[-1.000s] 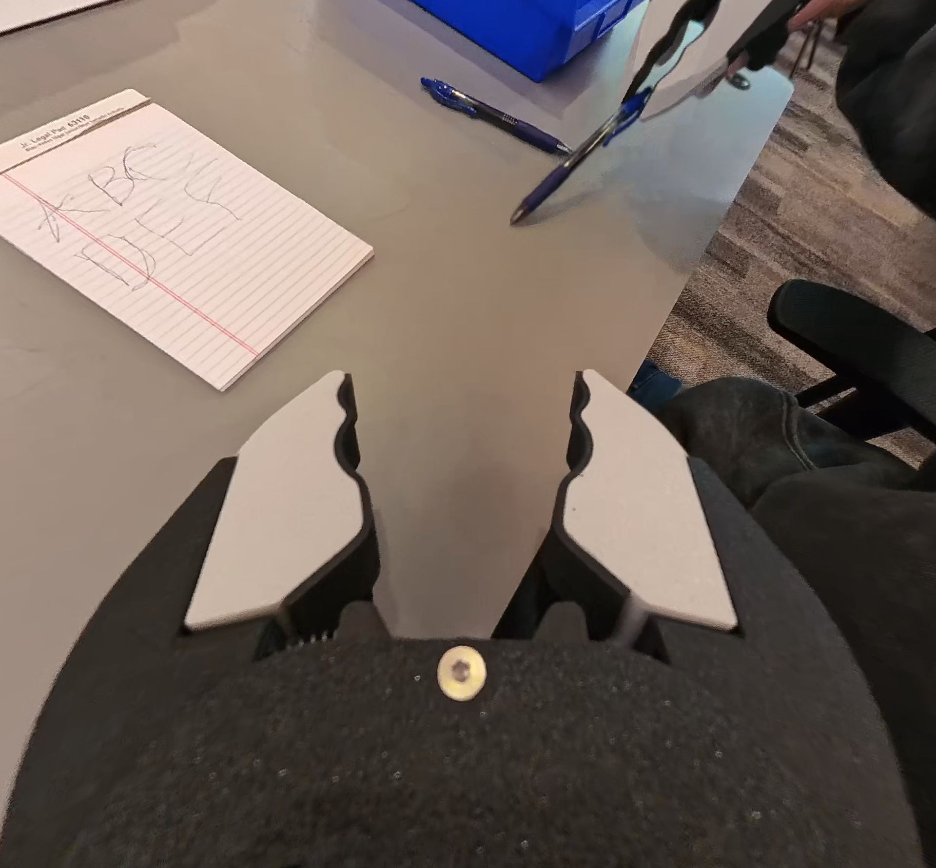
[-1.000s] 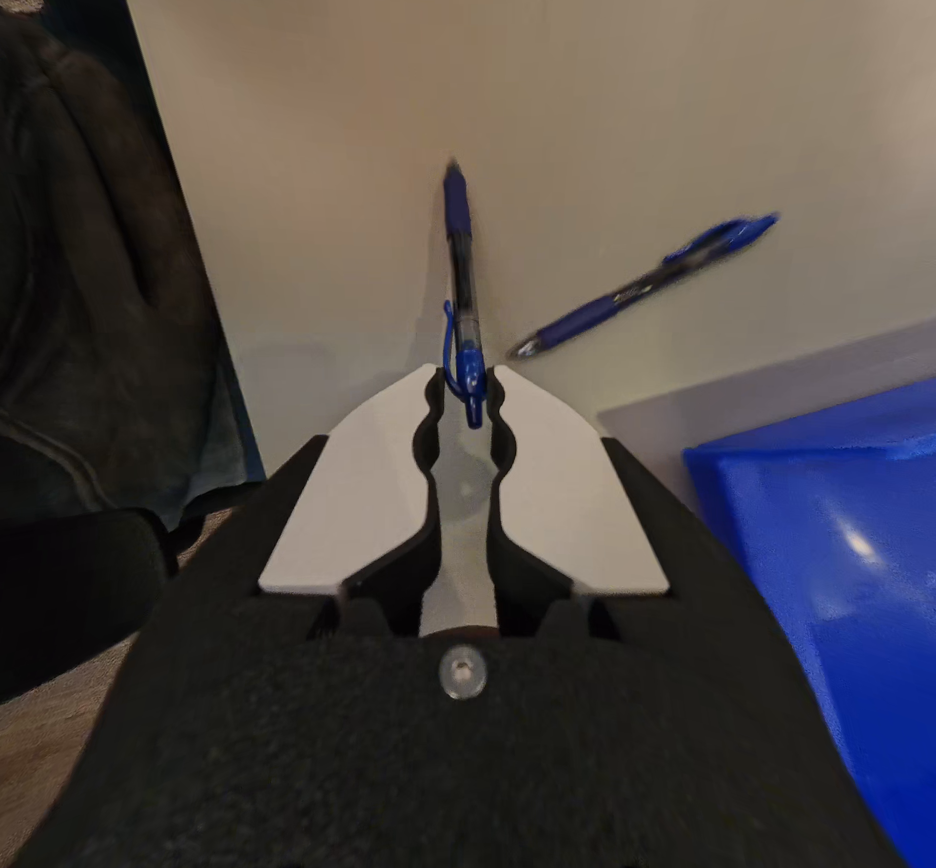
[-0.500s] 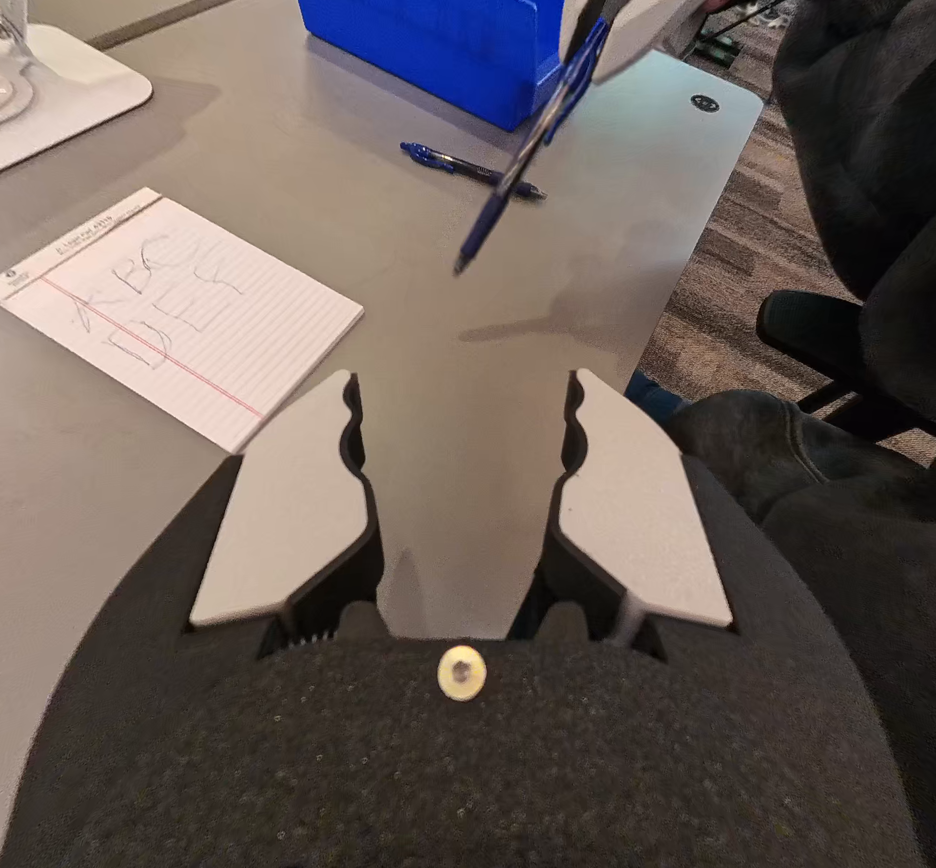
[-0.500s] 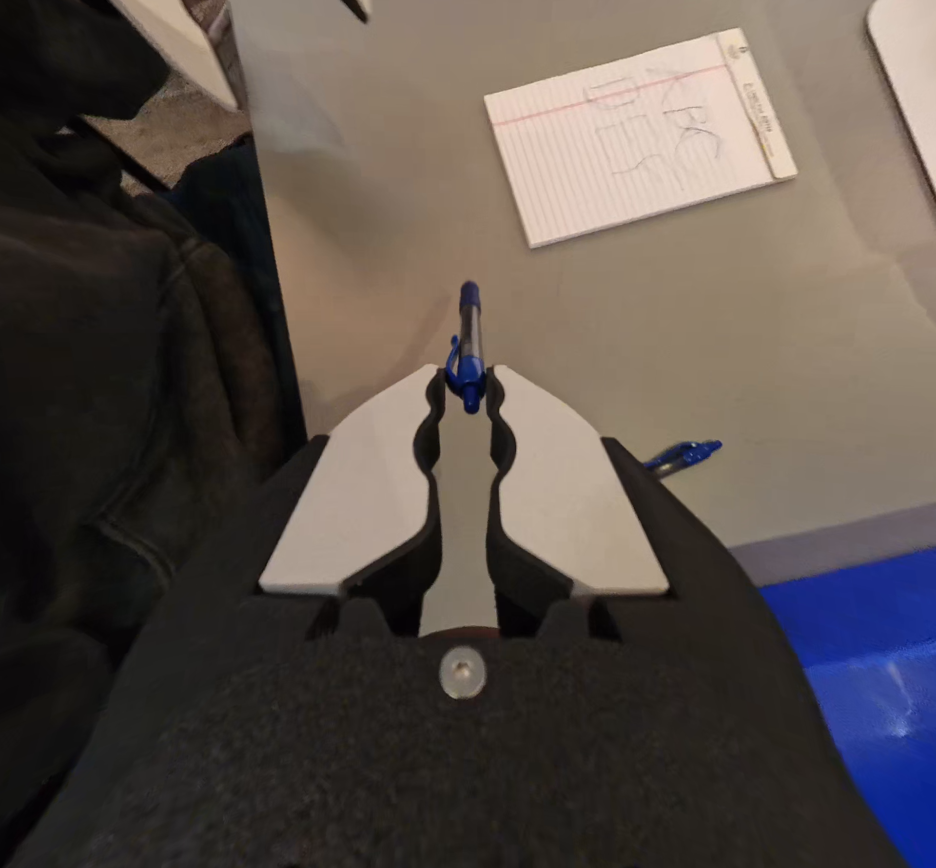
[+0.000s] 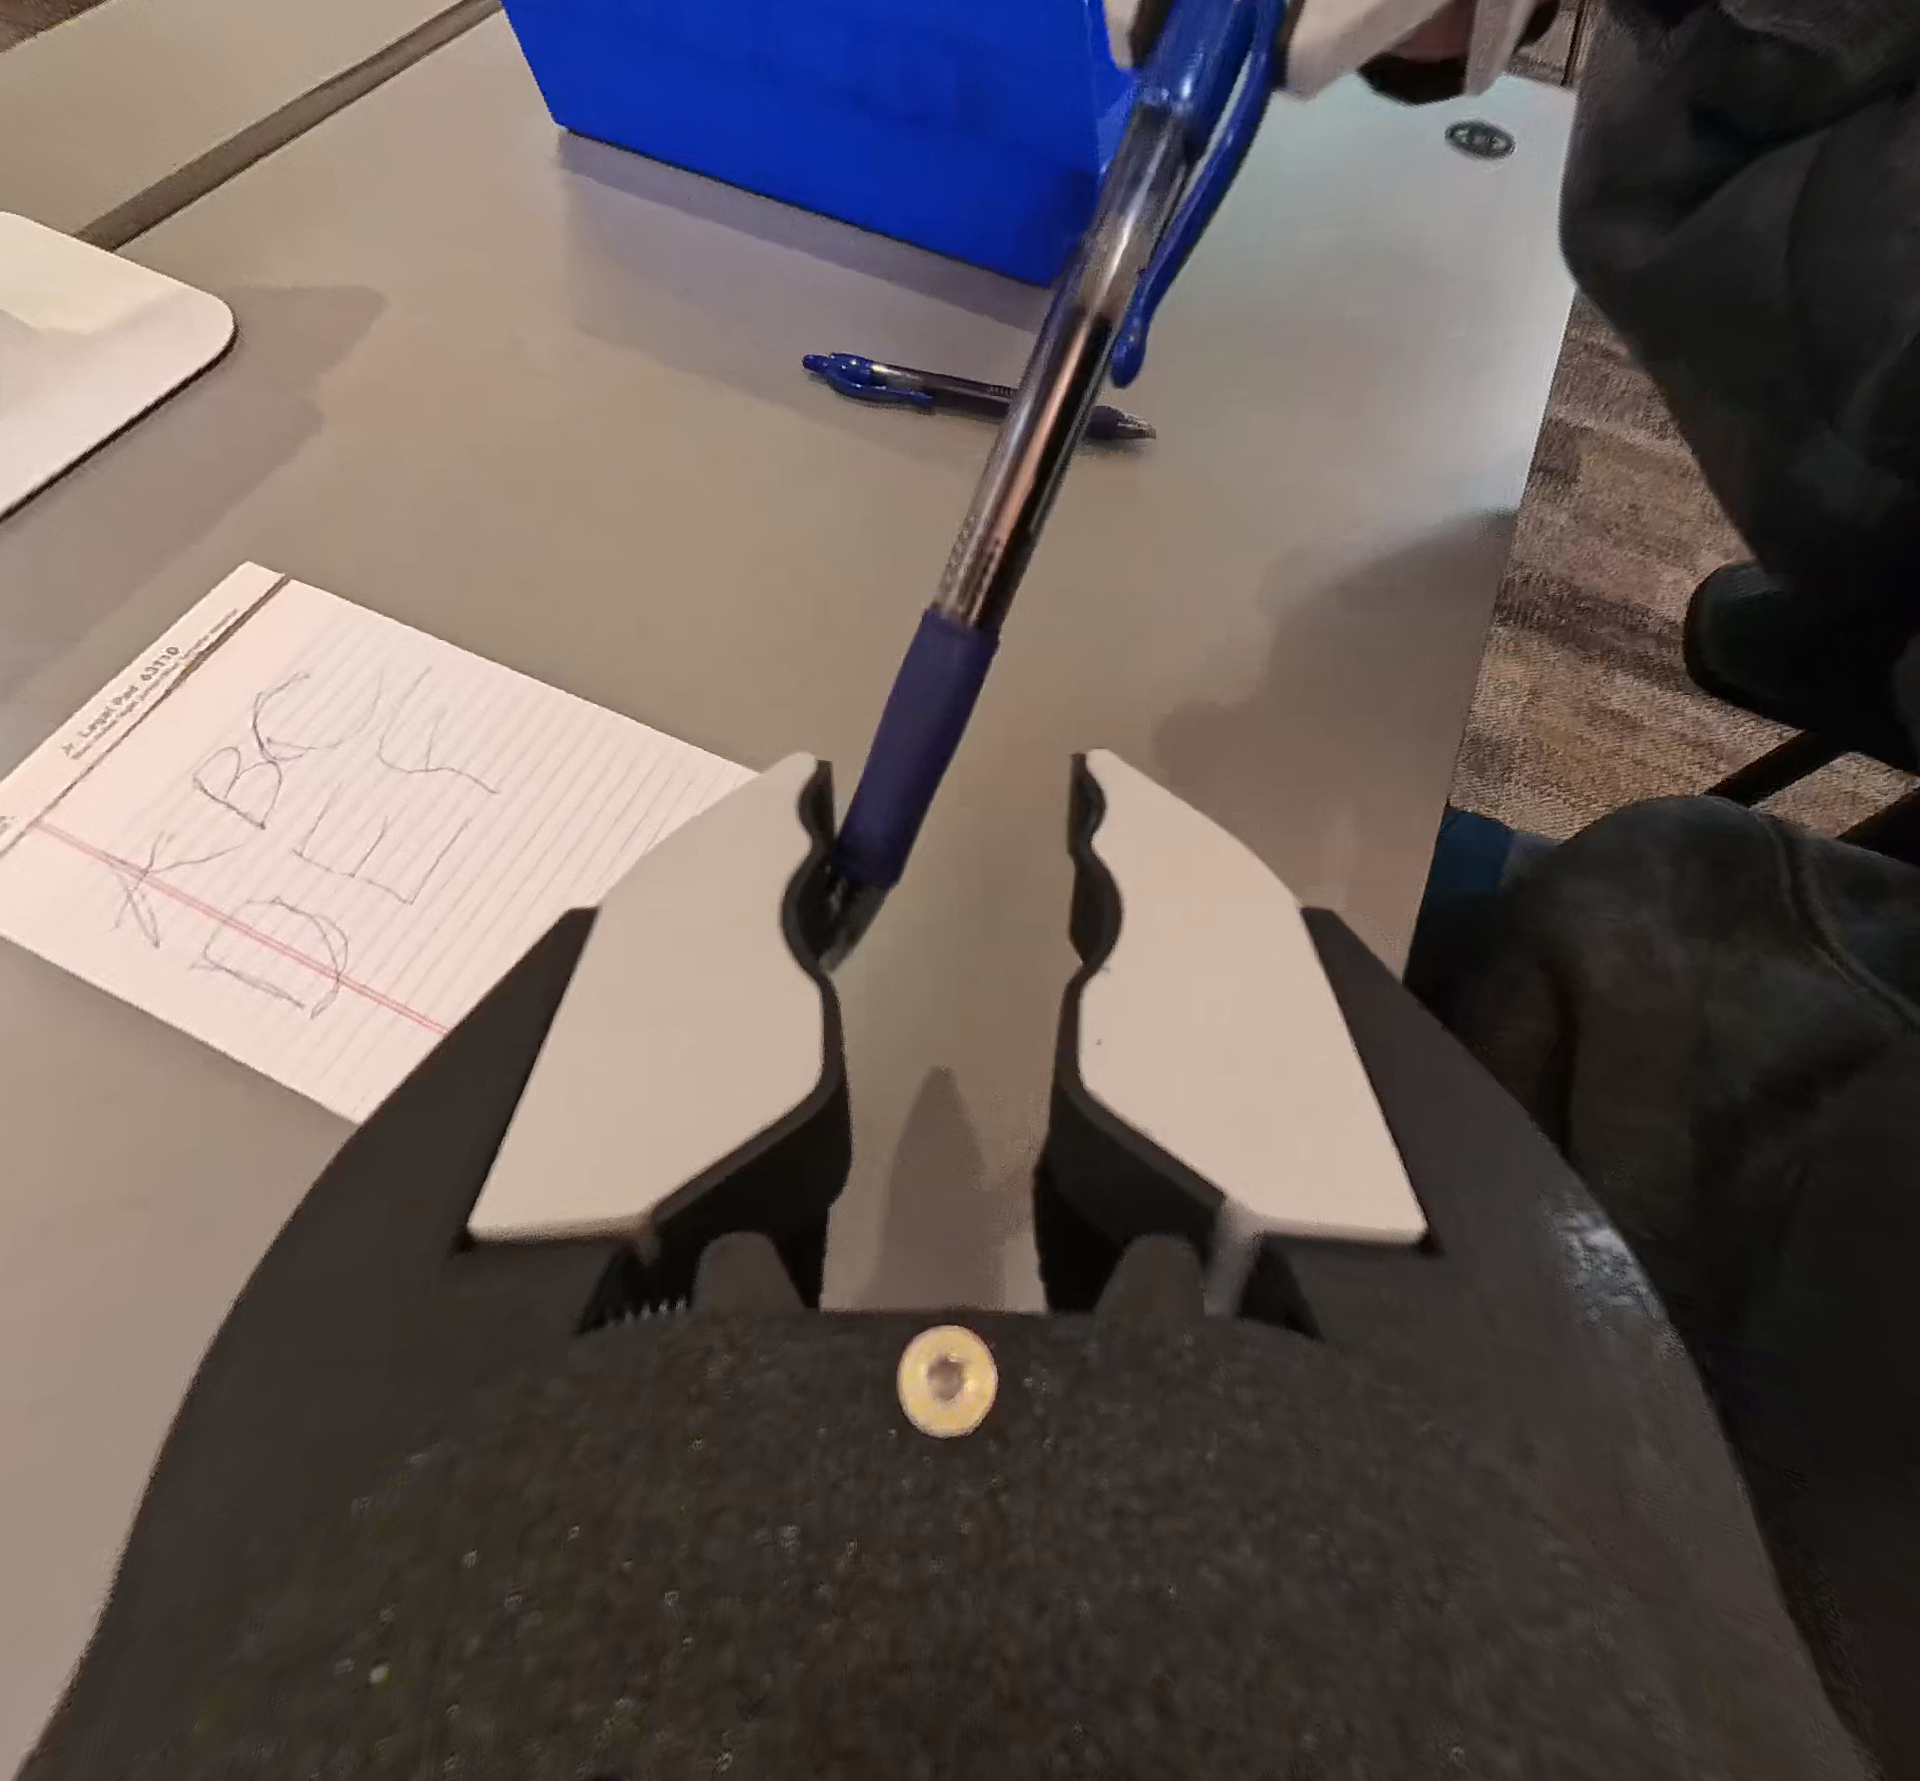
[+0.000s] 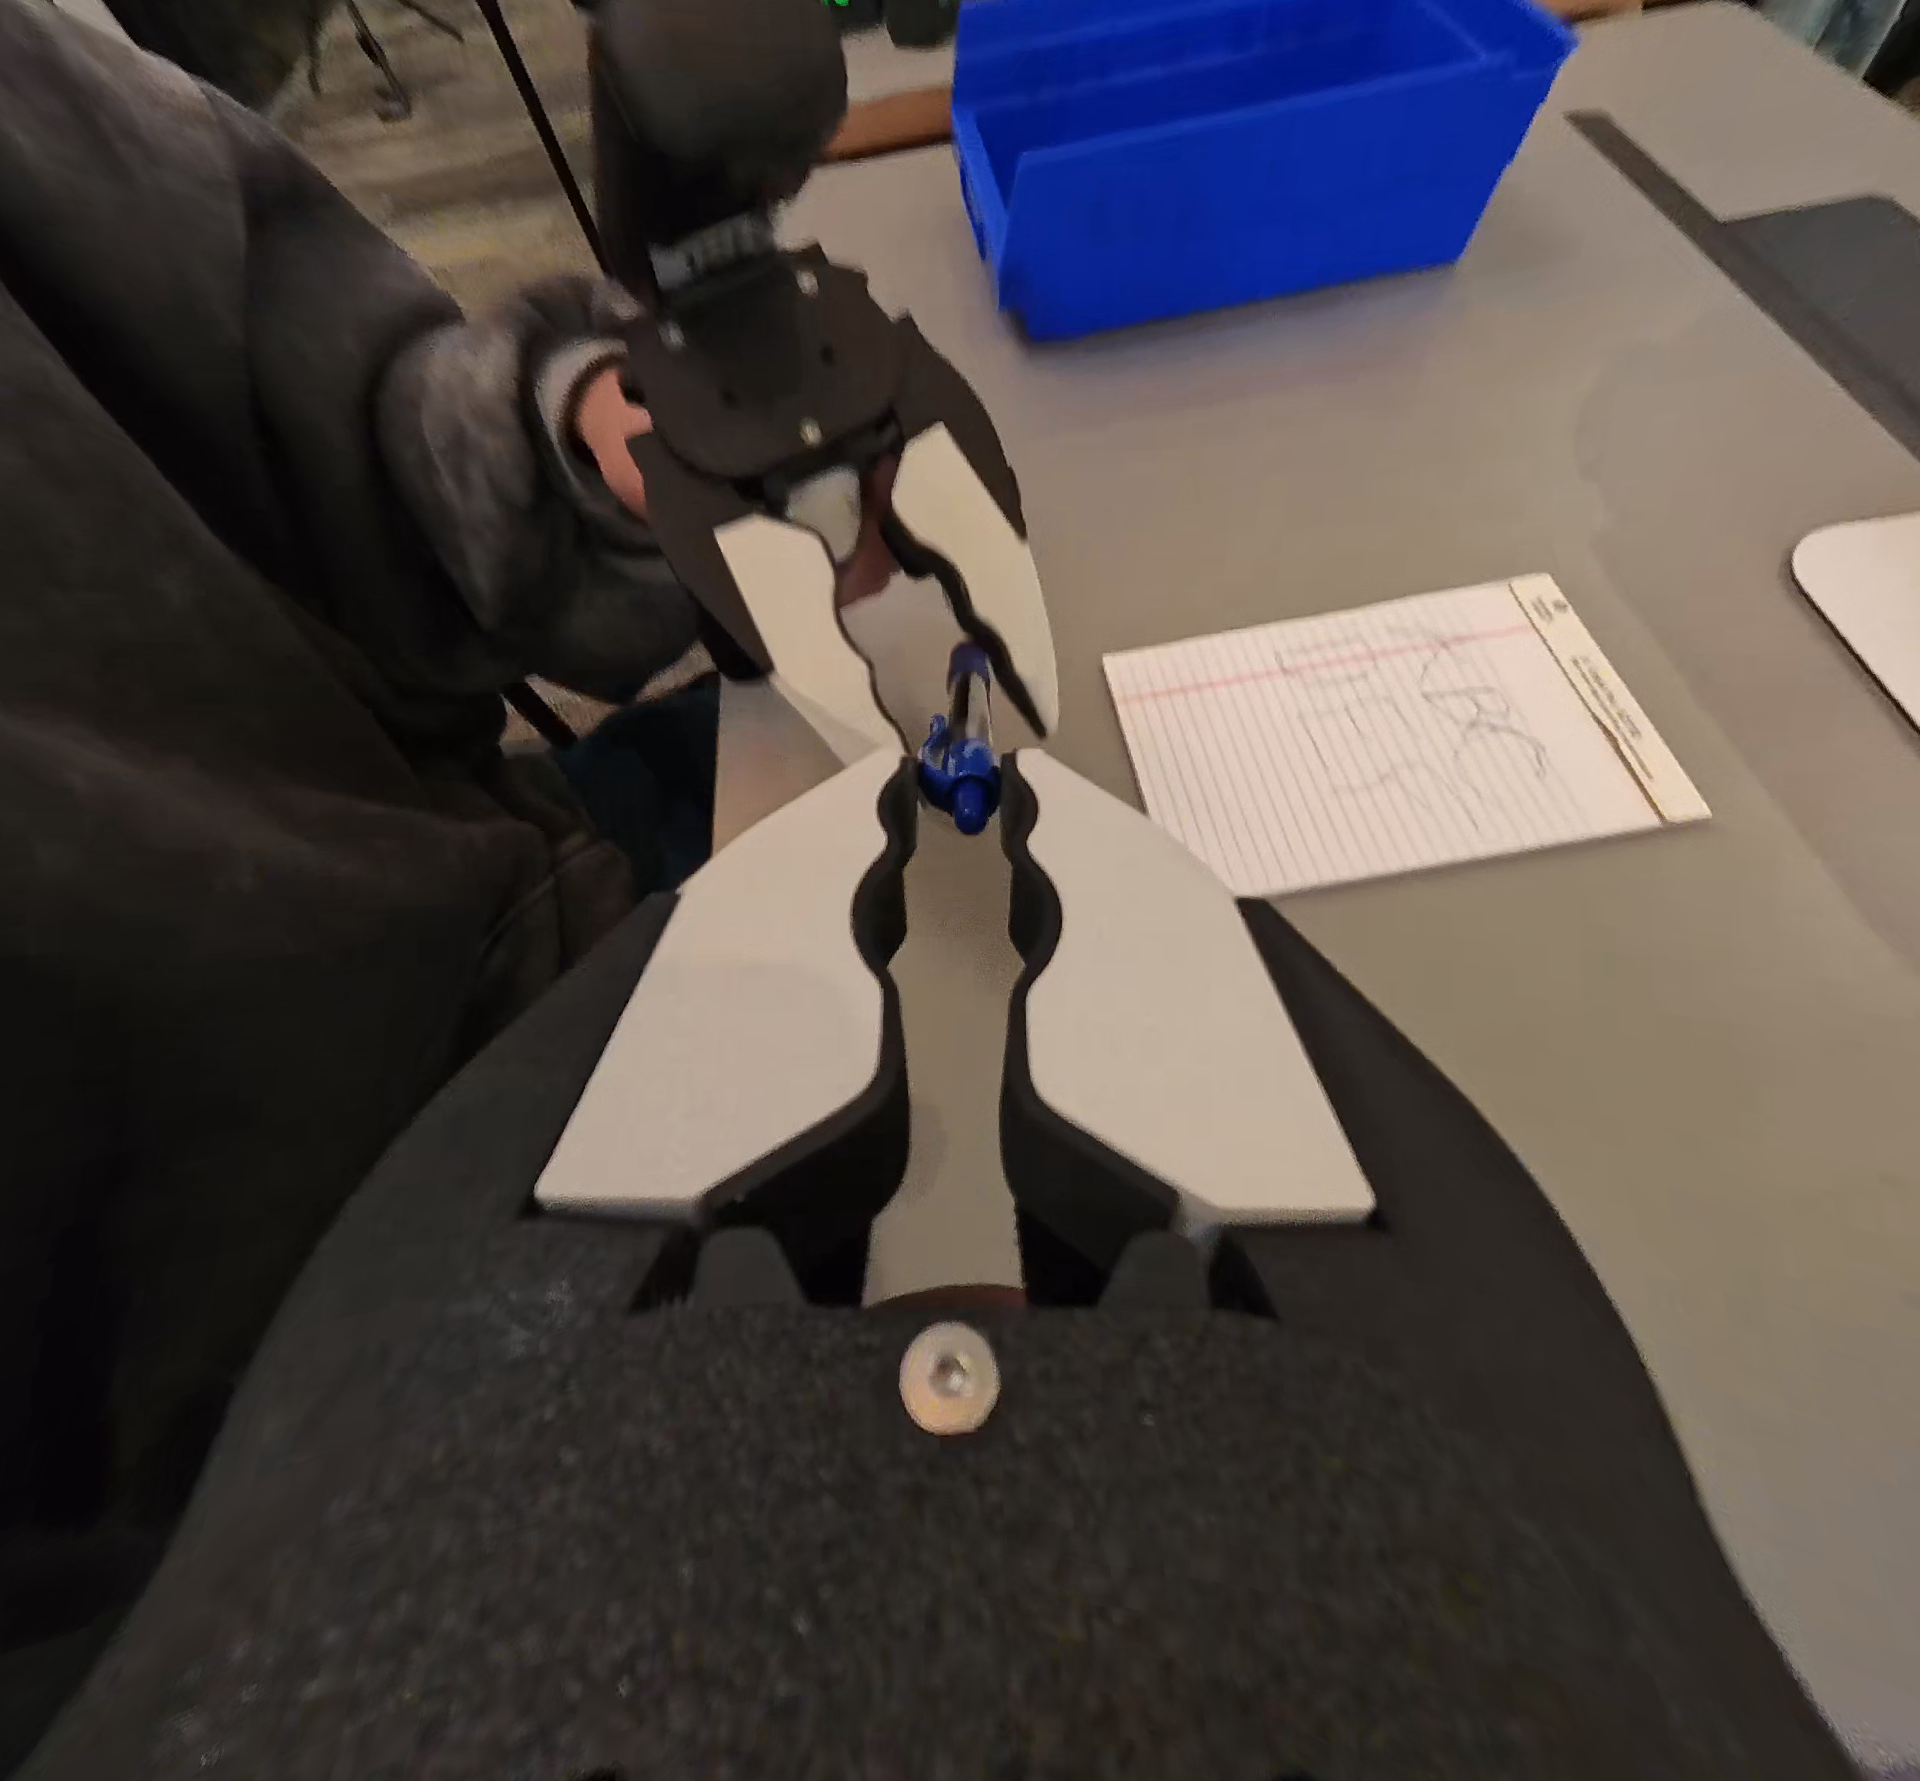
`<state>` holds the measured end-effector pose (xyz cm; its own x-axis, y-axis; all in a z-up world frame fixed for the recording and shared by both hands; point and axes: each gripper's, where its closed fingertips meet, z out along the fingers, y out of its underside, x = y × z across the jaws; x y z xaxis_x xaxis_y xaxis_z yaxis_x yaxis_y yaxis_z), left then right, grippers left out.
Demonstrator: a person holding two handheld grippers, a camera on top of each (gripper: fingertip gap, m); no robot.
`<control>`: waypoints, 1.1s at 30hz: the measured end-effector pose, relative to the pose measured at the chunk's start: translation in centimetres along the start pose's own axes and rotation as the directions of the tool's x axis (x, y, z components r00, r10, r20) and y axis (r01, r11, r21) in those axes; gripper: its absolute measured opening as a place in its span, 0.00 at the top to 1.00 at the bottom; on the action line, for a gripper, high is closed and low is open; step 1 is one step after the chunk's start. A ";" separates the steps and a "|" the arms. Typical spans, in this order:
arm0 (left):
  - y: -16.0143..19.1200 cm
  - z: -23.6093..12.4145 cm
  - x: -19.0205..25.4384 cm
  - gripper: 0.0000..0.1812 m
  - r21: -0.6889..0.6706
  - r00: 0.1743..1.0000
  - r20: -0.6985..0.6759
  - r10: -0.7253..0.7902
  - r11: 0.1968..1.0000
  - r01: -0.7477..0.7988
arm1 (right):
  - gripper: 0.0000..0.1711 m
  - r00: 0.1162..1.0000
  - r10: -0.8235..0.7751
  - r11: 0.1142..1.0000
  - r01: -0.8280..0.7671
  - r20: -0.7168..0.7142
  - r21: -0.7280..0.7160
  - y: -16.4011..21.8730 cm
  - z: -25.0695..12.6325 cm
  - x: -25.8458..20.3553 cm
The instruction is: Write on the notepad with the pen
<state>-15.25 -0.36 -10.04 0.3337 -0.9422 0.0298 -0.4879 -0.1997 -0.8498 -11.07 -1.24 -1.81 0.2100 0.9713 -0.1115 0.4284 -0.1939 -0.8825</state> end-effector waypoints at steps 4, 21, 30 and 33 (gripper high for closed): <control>-0.1 0.8 0.2 0.85 0.003 1.000 0.006 0.015 1.000 -0.015 | 0.91 0.999 0.012 0.997 -0.014 0.036 0.073 -1.4 0.8 -0.4; -1.2 0.3 1.1 0.97 0.202 0.936 -0.299 -0.186 0.946 0.253 | 0.74 0.953 0.269 0.863 -0.304 0.141 0.405 -5.4 4.6 1.9; -0.7 -0.3 0.8 0.97 0.189 0.900 -0.395 -0.184 0.943 0.276 | 0.91 0.924 0.246 0.838 -0.355 0.294 0.413 -5.9 7.5 1.2; -0.6 -0.2 0.4 0.97 0.180 0.899 -0.388 -0.202 0.940 0.289 | 0.91 0.951 0.198 0.860 -0.284 0.237 0.424 -6.0 7.9 1.4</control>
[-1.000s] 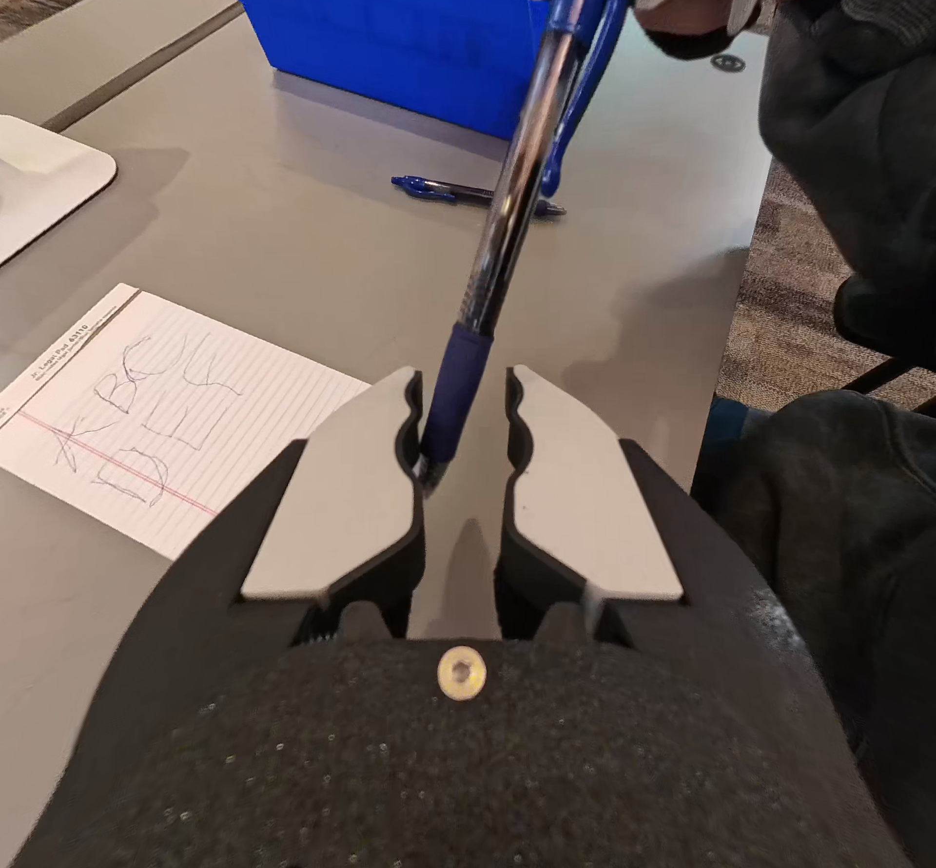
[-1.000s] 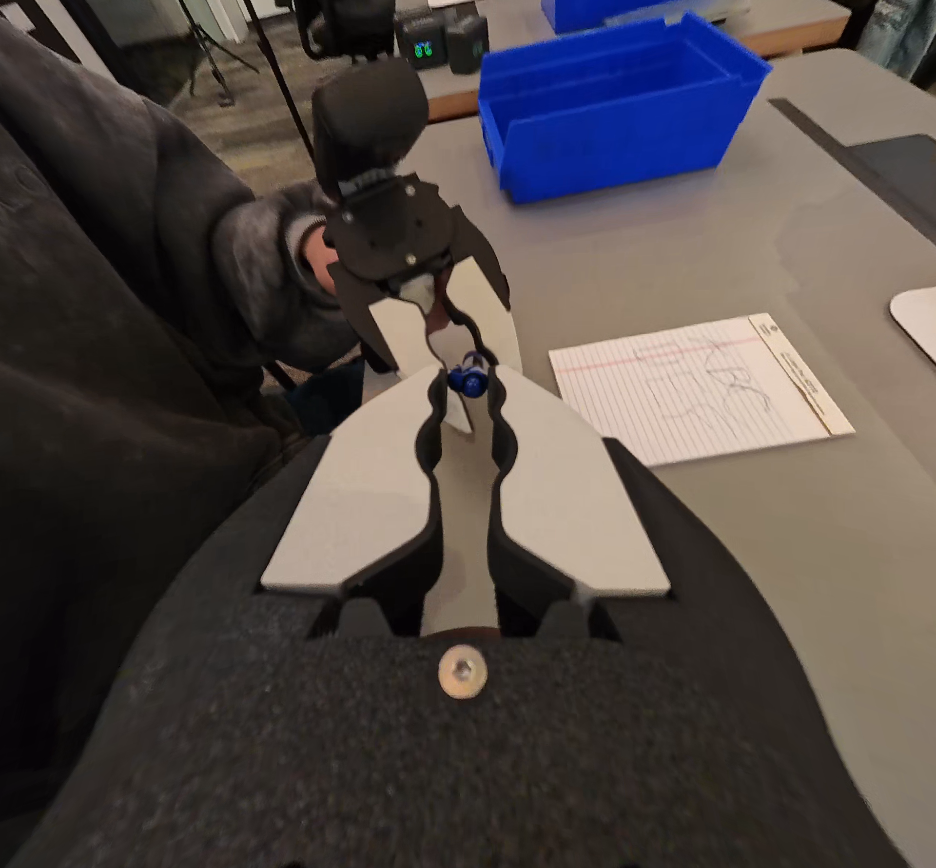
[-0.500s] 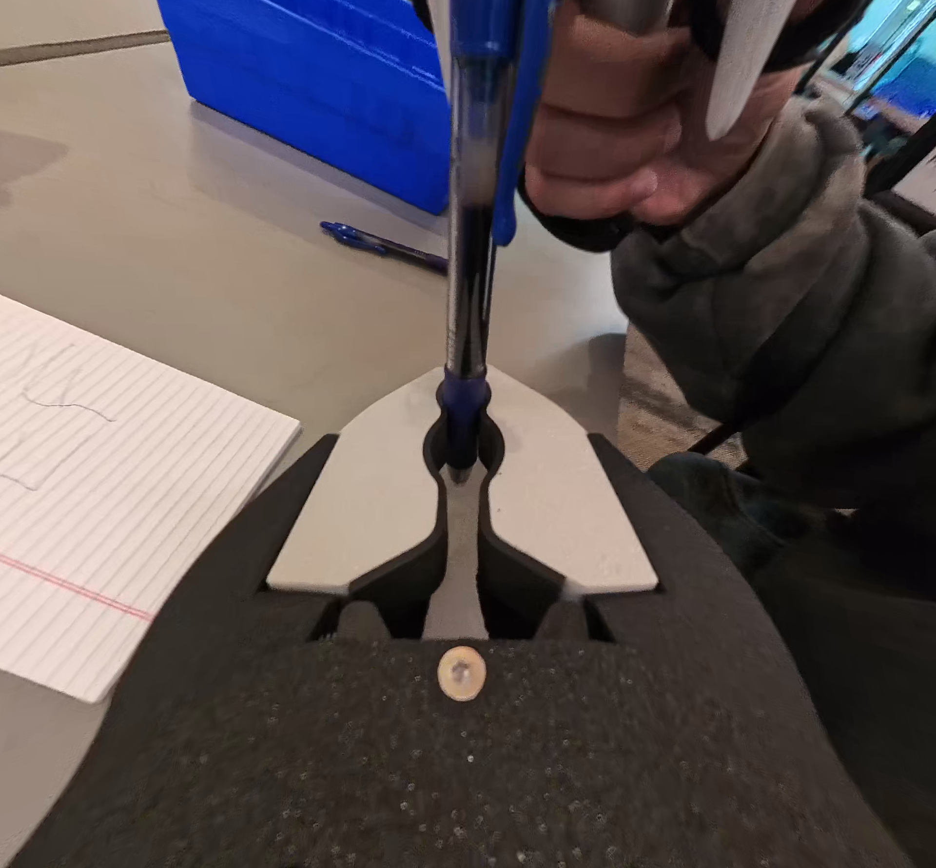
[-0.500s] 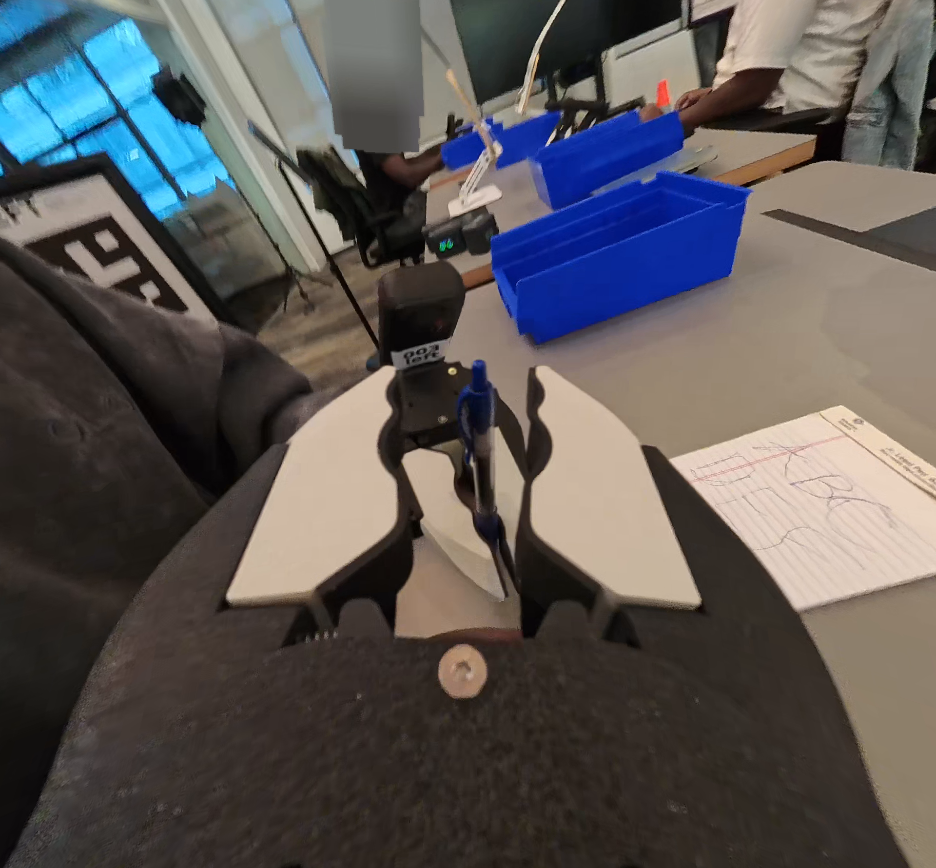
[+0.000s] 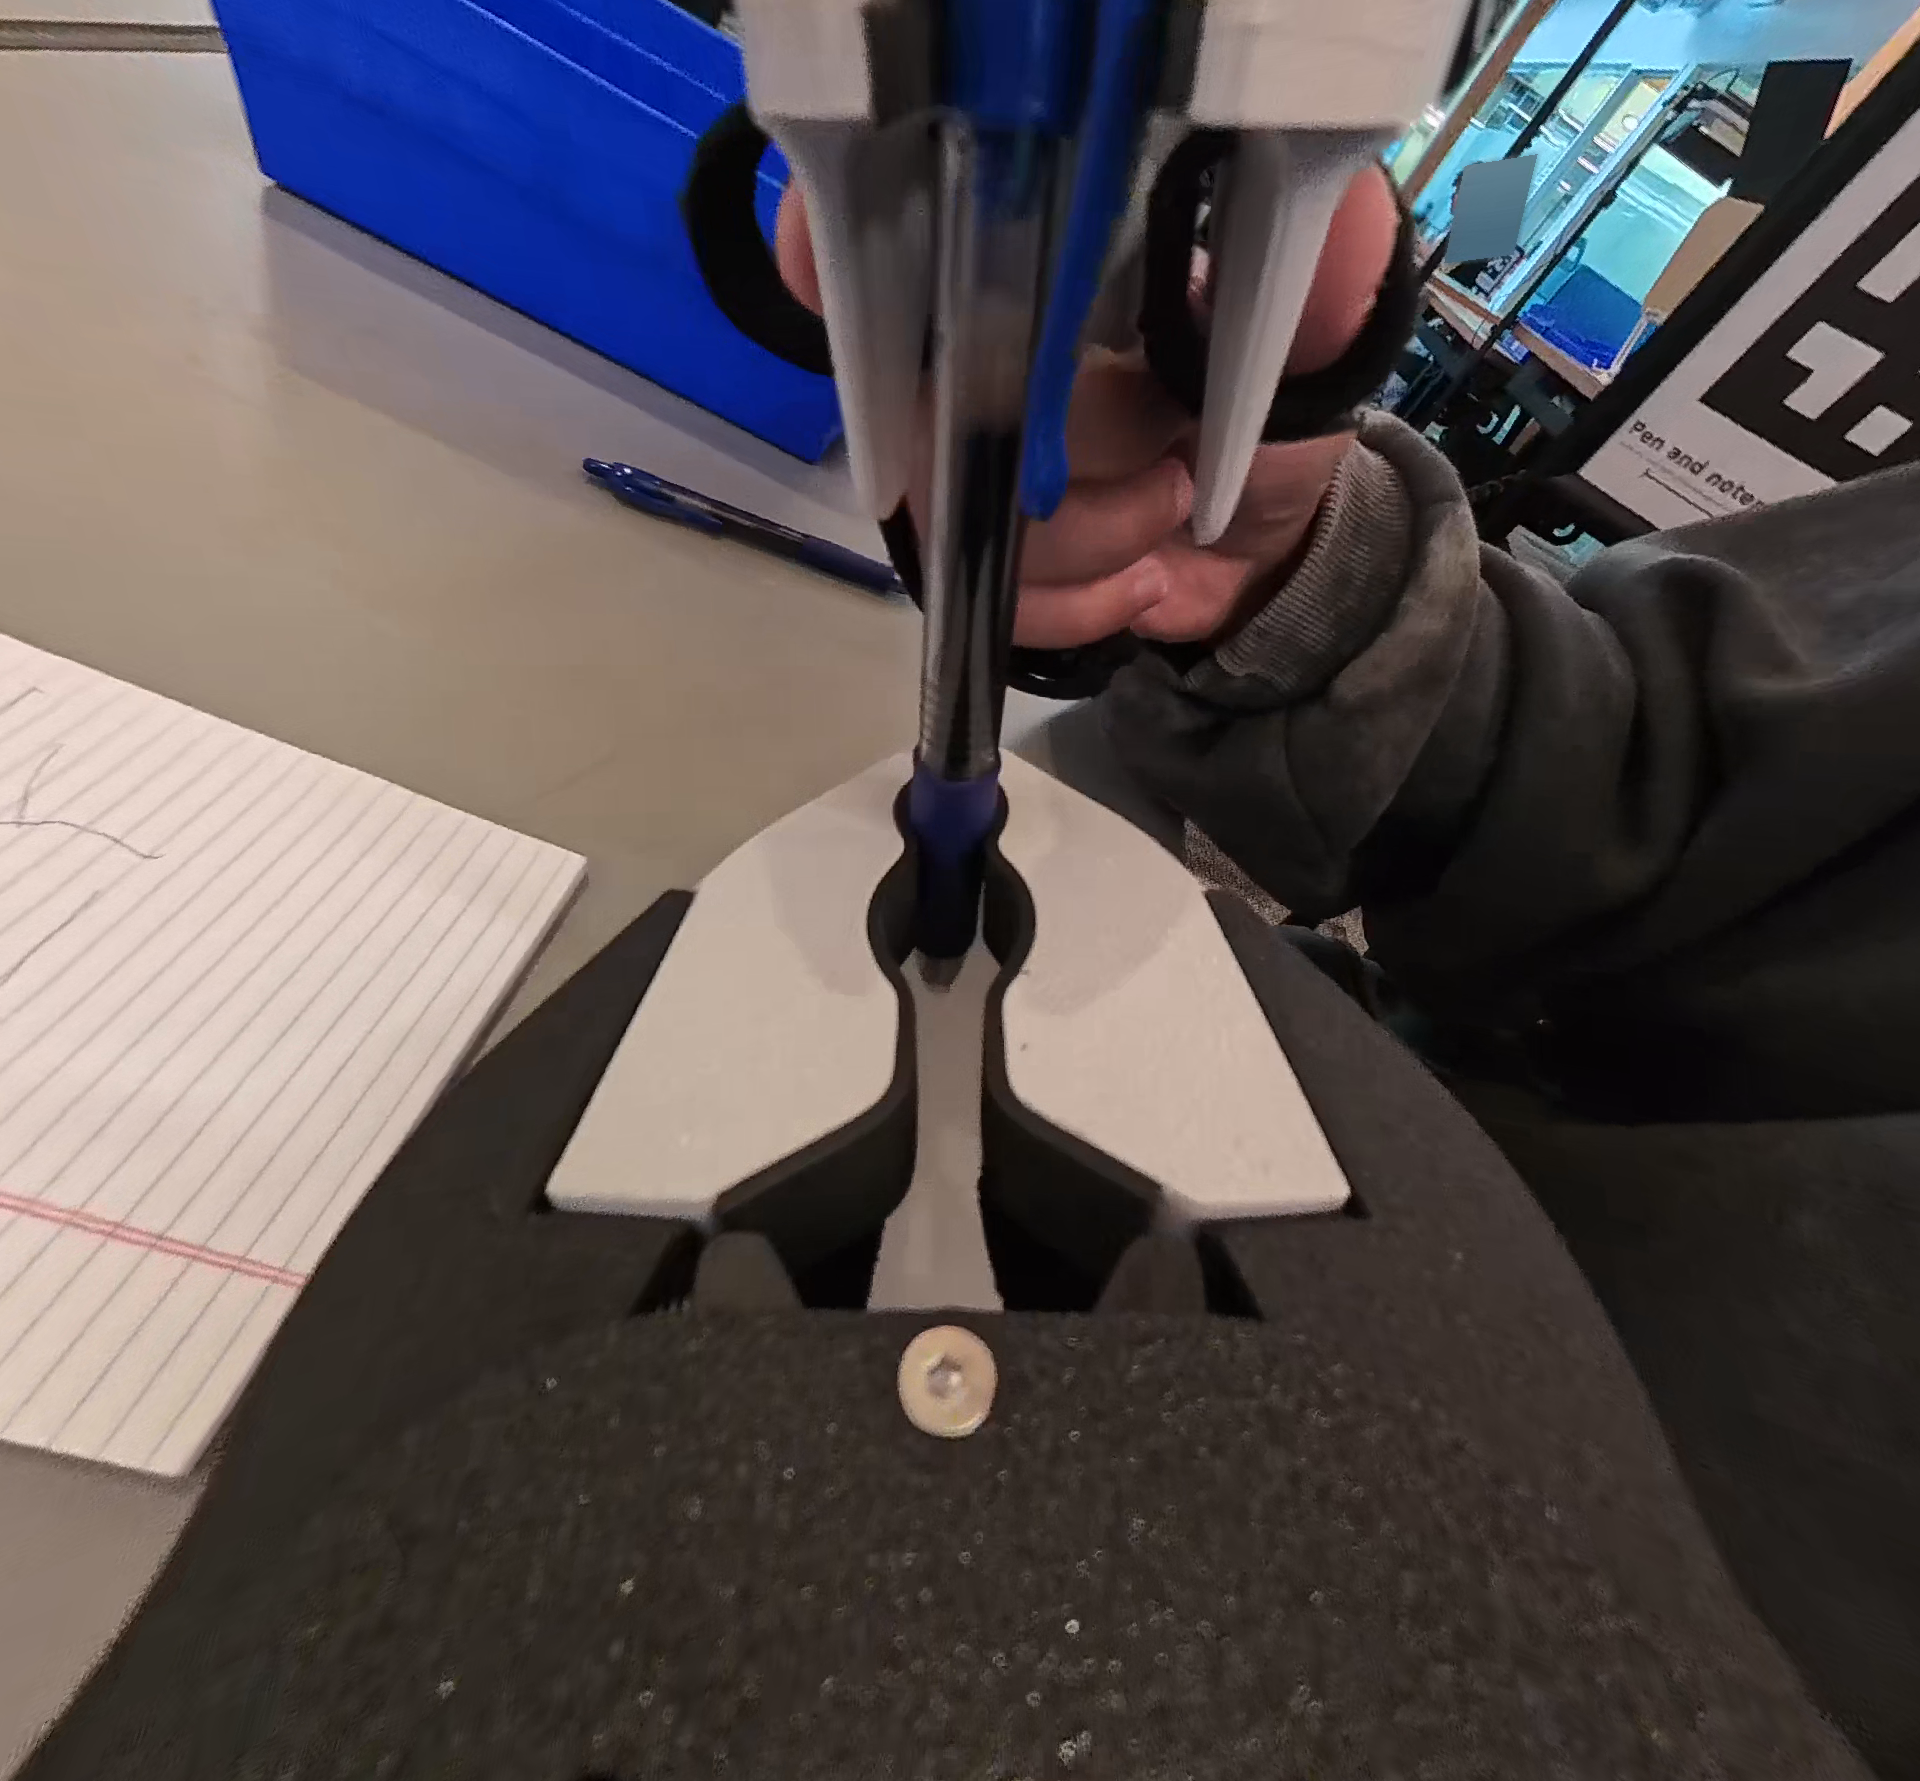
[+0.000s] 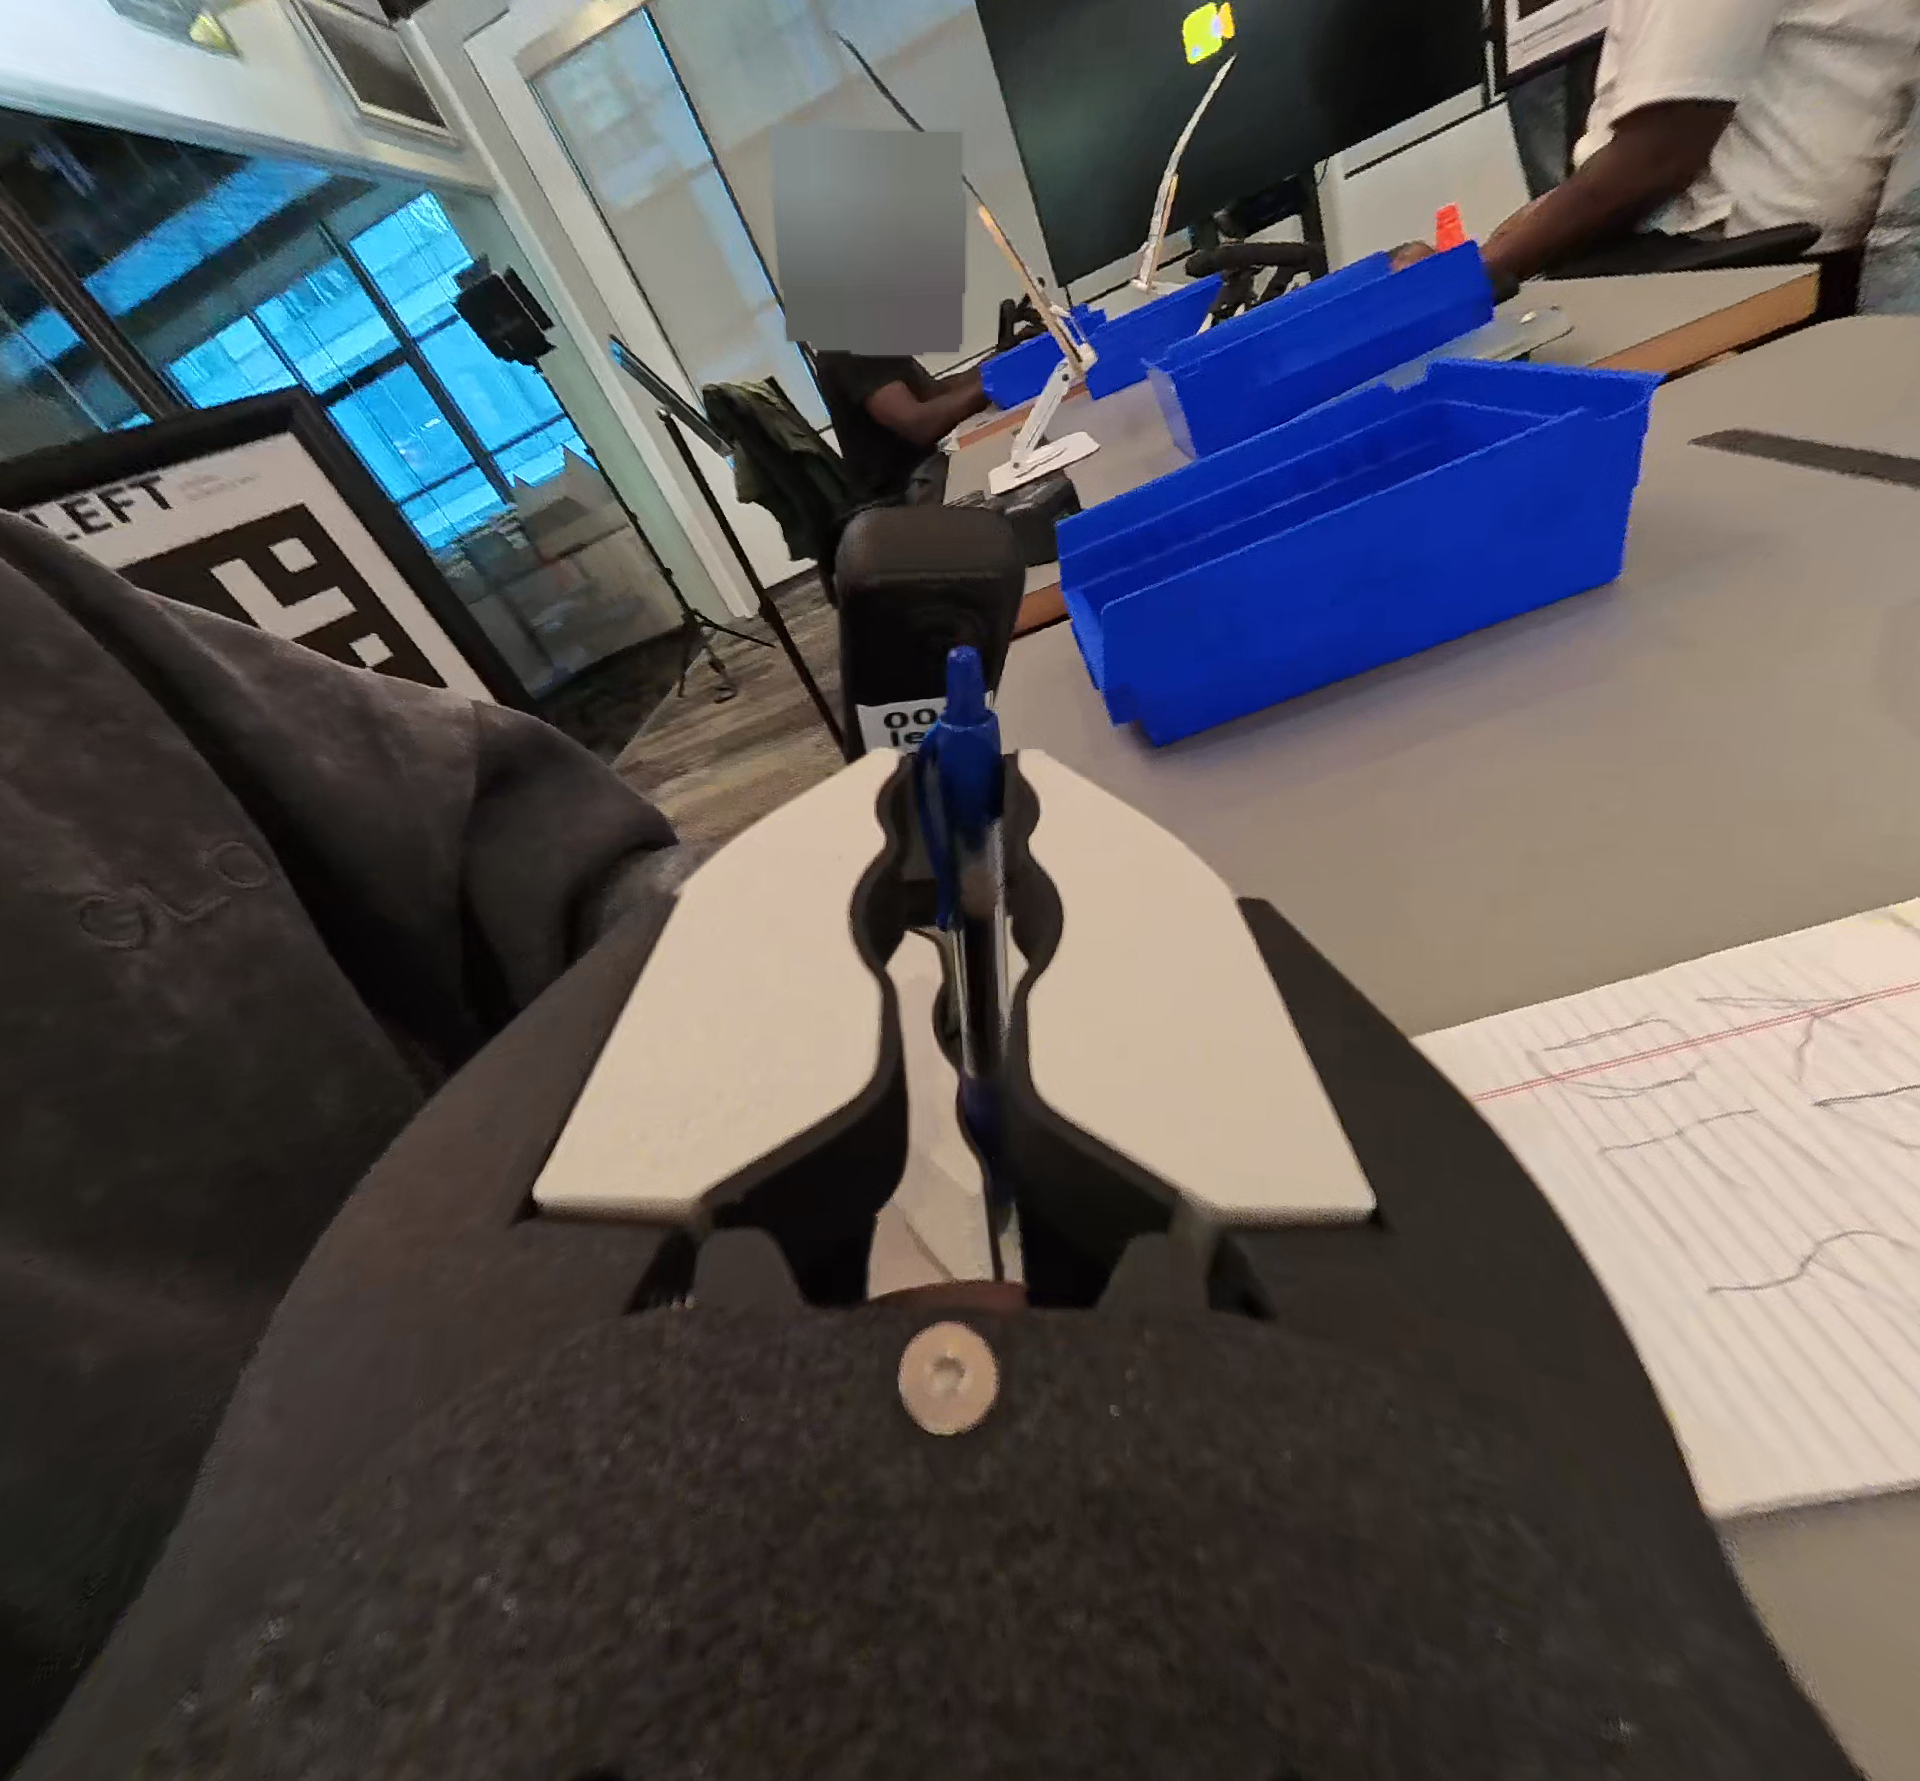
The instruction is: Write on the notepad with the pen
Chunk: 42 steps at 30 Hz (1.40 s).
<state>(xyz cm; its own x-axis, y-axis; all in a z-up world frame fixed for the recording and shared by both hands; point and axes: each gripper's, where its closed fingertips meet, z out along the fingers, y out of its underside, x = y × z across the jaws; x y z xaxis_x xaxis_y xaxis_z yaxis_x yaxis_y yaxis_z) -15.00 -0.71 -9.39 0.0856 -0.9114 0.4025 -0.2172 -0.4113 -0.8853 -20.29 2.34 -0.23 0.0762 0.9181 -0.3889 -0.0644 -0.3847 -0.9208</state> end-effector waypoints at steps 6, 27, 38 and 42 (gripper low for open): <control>-0.6 -2.7 -2.3 0.74 -0.014 0.993 0.120 -0.010 1.000 0.012 | 0.91 0.975 -0.160 0.987 0.157 -0.156 -0.036 -1.7 -0.1 2.2; -15.5 -7.3 -2.6 1.00 -0.058 0.958 0.120 0.259 0.965 -0.254 | 0.91 0.956 -0.231 0.973 0.229 -0.180 -0.031 -4.0 1.8 4.0; -15.5 -6.7 -2.0 1.00 0.013 0.966 0.073 0.248 0.968 -0.250 | 0.91 0.983 -0.147 0.986 0.154 -0.109 0.057 -4.9 1.7 2.8; -15.2 -6.4 -2.2 1.00 0.019 0.965 0.084 0.250 0.968 -0.252 | 0.91 0.990 -0.104 0.988 0.114 -0.091 0.109 -5.0 1.5 2.8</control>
